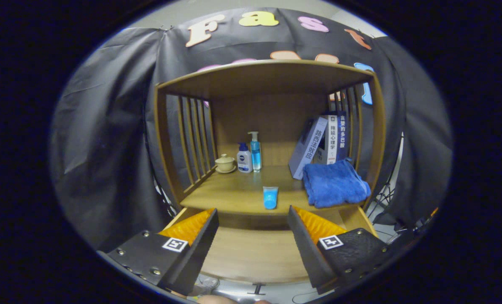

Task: Pull open the drawer, take out the items inside it, and place them on the countertop above the cabinet.

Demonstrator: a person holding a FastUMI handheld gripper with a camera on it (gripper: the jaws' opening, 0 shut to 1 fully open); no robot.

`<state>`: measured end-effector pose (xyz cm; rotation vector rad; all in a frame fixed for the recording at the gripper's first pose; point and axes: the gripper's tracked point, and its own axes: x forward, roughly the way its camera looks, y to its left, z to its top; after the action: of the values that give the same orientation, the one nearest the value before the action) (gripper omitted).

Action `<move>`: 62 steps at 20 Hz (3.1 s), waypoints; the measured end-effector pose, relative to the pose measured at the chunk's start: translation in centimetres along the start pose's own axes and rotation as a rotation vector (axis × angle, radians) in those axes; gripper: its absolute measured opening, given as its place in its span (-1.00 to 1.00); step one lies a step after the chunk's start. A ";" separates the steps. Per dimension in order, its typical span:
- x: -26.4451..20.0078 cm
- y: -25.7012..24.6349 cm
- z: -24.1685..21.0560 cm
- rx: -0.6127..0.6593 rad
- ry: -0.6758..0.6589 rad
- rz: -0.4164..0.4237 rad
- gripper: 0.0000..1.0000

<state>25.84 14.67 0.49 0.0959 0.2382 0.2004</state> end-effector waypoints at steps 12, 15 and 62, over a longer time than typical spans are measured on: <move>-4.3 -2.4 -13.3 -0.001 -0.009 -0.139 0.95; -3.1 -3.1 -15.0 0.012 0.026 -0.170 0.95; 8.7 -4.2 -13.2 -0.102 0.008 -0.190 0.99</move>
<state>31.66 13.28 -14.73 -0.0286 0.2436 0.0240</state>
